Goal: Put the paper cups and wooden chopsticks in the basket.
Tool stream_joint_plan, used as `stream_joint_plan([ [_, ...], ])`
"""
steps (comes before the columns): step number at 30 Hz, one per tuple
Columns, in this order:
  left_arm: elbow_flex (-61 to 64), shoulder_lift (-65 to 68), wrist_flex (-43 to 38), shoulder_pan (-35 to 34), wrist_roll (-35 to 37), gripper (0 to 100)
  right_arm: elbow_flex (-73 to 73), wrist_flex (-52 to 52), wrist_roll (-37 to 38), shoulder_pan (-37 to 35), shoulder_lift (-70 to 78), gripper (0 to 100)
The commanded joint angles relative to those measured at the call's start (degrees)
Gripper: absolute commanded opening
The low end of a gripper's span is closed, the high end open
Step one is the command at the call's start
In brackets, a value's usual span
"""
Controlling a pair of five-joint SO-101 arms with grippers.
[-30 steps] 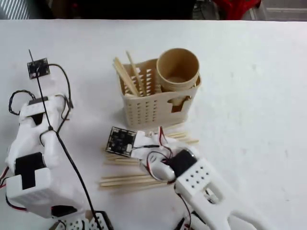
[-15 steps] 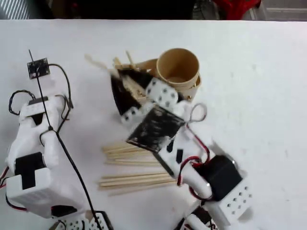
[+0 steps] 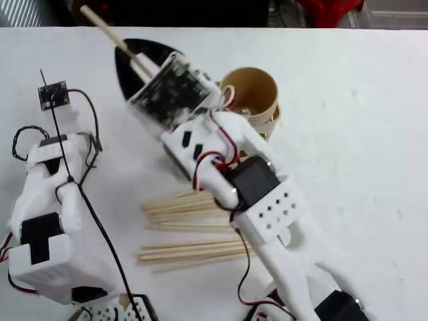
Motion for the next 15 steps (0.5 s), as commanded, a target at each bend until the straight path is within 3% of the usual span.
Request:
stream_joint_plan([
  [1,-1.4,-0.3,-1.0,0.7,-0.8,15,-3.7,-1.4,-2.1,3.7,-0.1,2.1],
  [15,-1.4,-0.3,-1.0,0.7,-0.8,15,-3.7,2.6,-1.8,5.1,0.3,8.0],
])
